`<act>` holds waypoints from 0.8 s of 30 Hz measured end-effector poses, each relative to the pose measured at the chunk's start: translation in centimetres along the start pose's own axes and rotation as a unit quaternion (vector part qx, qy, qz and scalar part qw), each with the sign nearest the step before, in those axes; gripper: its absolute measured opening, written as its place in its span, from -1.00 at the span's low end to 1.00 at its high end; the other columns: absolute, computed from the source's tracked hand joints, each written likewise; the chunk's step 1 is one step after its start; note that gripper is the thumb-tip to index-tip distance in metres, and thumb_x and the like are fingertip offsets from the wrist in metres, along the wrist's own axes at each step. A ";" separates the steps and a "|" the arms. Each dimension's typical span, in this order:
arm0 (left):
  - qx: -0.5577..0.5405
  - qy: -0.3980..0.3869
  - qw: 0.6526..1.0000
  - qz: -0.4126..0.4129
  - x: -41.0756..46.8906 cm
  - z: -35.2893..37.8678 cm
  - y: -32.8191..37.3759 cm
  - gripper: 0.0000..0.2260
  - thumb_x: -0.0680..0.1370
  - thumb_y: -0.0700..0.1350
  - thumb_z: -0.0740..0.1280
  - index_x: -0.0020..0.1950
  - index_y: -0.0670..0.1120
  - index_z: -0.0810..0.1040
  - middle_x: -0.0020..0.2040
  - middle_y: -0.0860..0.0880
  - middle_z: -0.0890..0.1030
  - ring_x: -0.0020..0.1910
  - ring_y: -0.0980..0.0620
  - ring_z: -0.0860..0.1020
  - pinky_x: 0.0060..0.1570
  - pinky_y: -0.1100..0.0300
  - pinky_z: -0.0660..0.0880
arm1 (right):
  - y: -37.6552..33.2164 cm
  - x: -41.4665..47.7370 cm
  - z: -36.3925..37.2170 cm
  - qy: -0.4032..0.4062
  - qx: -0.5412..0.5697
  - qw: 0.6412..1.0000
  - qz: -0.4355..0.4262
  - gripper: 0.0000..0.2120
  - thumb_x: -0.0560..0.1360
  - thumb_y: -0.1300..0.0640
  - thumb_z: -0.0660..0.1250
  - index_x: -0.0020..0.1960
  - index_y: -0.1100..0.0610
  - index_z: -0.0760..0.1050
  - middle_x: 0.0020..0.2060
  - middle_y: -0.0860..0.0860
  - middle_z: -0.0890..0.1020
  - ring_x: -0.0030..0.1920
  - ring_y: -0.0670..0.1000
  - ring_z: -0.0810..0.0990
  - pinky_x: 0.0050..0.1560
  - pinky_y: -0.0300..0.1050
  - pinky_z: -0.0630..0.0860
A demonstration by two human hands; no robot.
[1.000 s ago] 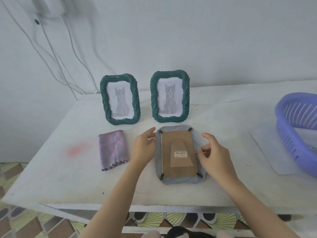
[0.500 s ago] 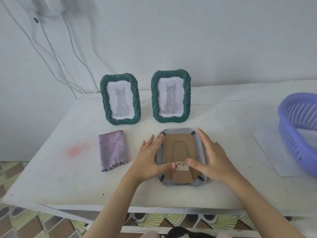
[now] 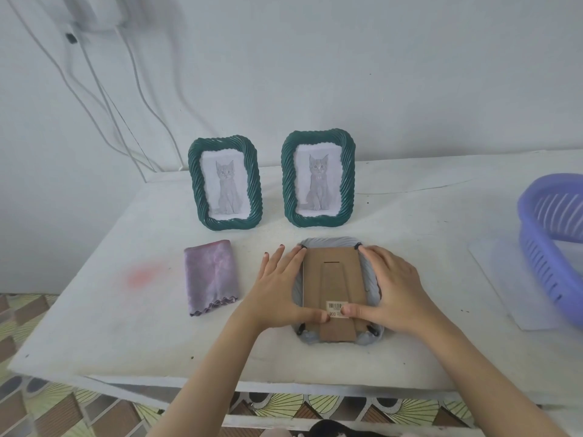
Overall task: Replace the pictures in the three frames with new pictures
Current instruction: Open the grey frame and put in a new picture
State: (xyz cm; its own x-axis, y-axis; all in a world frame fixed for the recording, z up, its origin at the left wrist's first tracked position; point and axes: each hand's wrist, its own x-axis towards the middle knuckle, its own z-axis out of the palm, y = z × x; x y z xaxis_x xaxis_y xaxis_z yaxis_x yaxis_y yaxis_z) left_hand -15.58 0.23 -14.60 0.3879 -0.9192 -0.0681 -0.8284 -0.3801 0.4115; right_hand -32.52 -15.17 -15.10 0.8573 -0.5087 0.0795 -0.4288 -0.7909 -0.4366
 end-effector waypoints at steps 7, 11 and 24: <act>0.042 -0.035 0.998 -0.004 0.7 -0.9 0.4 0.20 0.02 0.54 0.12 0.52 -0.02 -0.12 0.52 0.07 -0.08 0.49 0.02 -0.24 0.35 0.09 -0.44 | -0.1 0.4 -0.5 -0.028 -0.024 0.999 0.014 0.27 -0.07 -0.70 -0.11 0.49 -0.02 0.03 0.40 -0.09 0.15 0.41 -0.04 0.12 0.38 -0.06 0.01; 0.064 -0.046 0.997 0.004 0.9 -1.2 0.6 0.21 0.01 0.54 0.11 0.52 -0.03 -0.10 0.50 0.05 -0.04 0.48 0.02 -0.21 0.37 0.05 -0.44 | -0.3 0.6 -0.9 -0.065 -0.032 0.997 0.022 0.32 -0.13 -0.71 -0.10 0.50 -0.04 -0.03 0.39 -0.09 0.10 0.40 -0.03 0.09 0.39 -0.05 -0.01; 0.093 -0.105 0.989 -0.045 2.5 -2.5 1.8 0.18 0.14 0.37 0.46 0.52 -0.01 -0.15 0.42 0.00 -0.01 0.41 -0.09 -0.06 0.41 0.10 -0.10 | -1.6 2.4 -2.4 -0.148 -0.058 0.985 0.065 0.17 0.09 -0.41 0.43 0.50 -0.04 -0.07 0.36 0.02 0.12 0.39 0.06 0.12 0.34 -0.03 0.11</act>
State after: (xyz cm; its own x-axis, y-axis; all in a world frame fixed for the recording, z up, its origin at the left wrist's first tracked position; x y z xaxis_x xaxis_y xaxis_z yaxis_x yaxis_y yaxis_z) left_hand -15.11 -2.48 -11.71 0.3876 -0.8746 -0.2914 -0.8618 -0.4560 0.2222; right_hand -30.46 -15.90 -12.05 0.8306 -0.5014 -0.2423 -0.5563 -0.7673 -0.3191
